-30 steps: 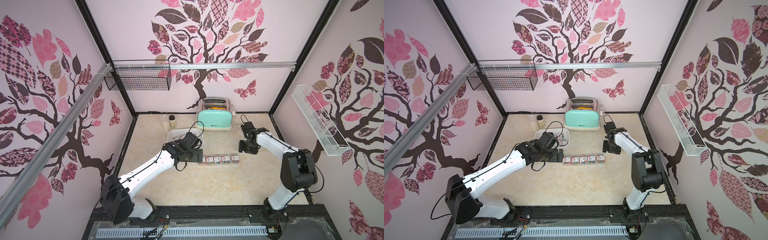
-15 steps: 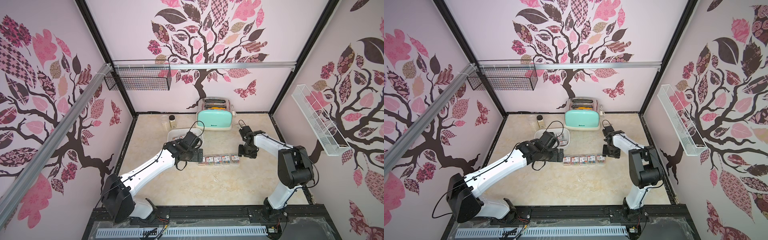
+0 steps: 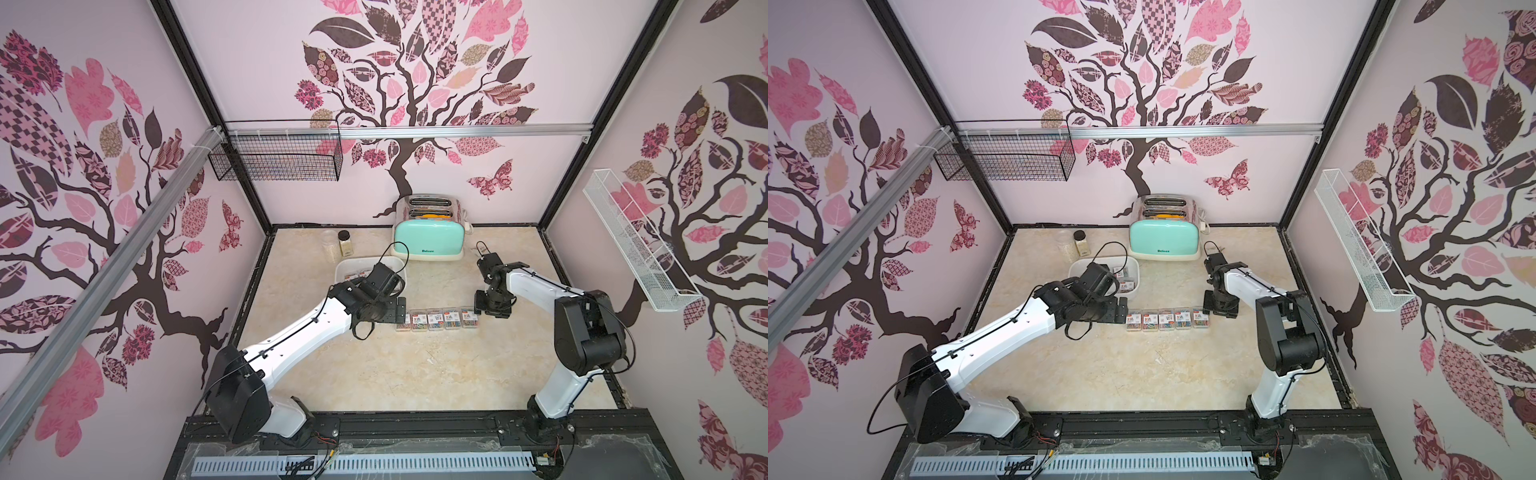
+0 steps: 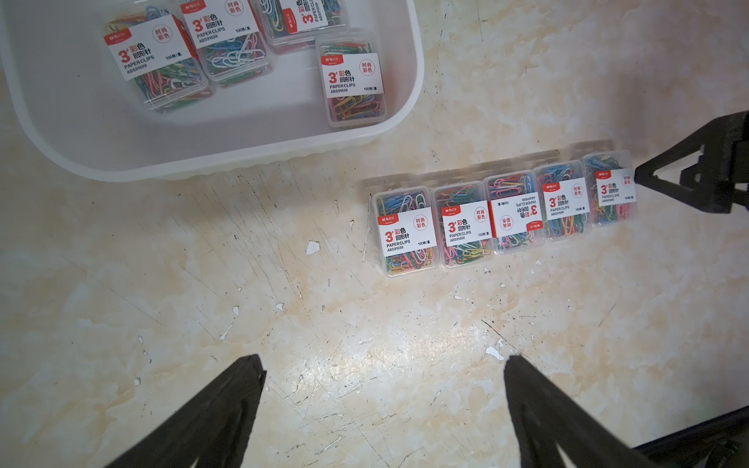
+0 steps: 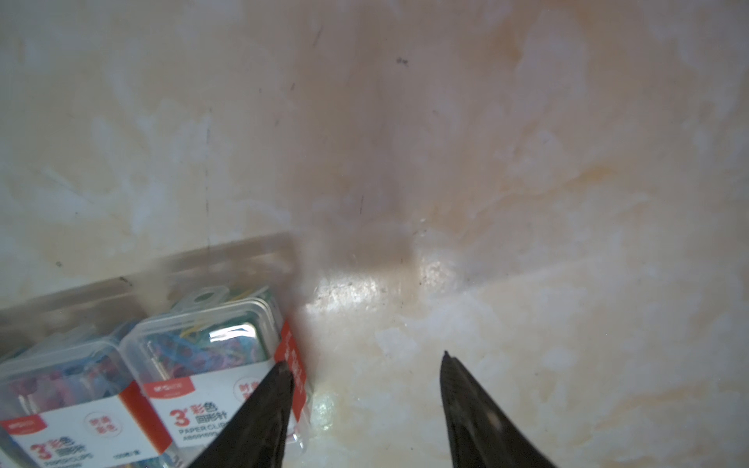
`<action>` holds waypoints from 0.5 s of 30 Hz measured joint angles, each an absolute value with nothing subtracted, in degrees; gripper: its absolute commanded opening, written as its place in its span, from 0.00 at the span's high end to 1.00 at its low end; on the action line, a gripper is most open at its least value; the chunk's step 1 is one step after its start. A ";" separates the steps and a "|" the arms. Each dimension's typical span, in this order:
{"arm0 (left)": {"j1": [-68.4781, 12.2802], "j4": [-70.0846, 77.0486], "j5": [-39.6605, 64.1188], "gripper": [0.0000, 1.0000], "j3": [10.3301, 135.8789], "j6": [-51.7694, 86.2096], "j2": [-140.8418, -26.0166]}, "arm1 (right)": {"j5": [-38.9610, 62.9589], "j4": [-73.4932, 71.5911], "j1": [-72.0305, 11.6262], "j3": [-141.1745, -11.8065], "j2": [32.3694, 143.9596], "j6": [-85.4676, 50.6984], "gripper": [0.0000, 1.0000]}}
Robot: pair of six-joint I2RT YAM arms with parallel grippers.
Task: Take the paper clips out of the storage box
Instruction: Adjust the boxed paper clips at the center of the board.
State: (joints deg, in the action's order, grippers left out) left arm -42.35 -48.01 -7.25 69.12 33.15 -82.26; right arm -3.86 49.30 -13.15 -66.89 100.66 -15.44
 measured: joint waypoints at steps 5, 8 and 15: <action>-42.35 -47.66 -7.27 0.02 69.12 33.17 -82.43 | -3.66 49.23 -13.58 -66.89 100.66 -15.42 0.39; -42.35 -47.48 -7.35 0.02 69.12 33.17 -82.61 | -3.68 49.23 -13.63 -66.89 100.66 -15.42 0.38; -42.19 -47.29 -7.70 0.02 69.32 33.17 -83.57 | -4.16 49.28 -13.63 -66.89 100.64 -15.46 0.27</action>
